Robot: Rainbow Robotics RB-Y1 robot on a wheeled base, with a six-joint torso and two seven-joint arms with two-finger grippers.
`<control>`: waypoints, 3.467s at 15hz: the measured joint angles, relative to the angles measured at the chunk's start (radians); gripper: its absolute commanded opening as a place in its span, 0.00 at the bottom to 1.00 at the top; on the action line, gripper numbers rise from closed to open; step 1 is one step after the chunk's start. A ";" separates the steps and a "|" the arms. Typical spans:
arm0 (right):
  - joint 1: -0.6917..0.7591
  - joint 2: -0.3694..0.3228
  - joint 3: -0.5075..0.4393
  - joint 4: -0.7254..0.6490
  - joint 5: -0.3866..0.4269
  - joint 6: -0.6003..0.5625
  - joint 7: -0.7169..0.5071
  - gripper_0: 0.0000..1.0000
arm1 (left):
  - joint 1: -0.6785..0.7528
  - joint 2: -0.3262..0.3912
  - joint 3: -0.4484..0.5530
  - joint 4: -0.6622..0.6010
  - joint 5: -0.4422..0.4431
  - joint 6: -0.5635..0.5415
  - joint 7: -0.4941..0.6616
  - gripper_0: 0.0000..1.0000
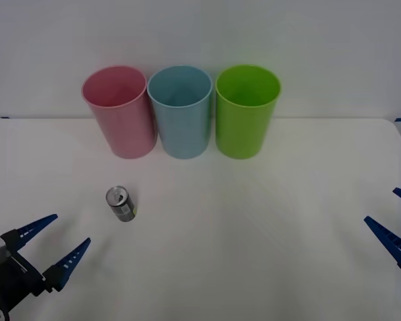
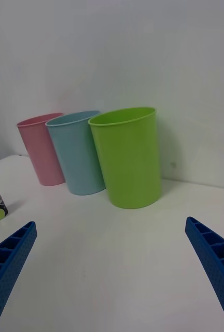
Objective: Grasp the object on the table and drop it into the matching bin: aluminum can to the light blue bin, PET bottle to the pink bin.
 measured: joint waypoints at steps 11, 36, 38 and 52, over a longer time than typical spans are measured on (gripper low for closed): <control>0.000 0.000 0.000 0.000 0.000 0.000 0.000 1.00 | -0.139 -0.048 -0.039 0.130 -0.067 0.041 -0.060 1.00; 0.000 0.000 0.000 0.000 0.000 0.000 0.000 1.00 | -0.430 -0.119 -0.055 0.416 -0.231 0.078 -0.119 1.00; 0.000 0.000 0.000 0.000 0.000 0.000 0.000 1.00 | -0.453 -0.121 -0.057 0.445 -0.242 0.079 -0.127 1.00; 0.000 0.000 0.000 0.000 0.000 0.000 0.000 1.00 | -0.459 -0.121 -0.075 0.450 -0.237 0.099 -0.166 0.00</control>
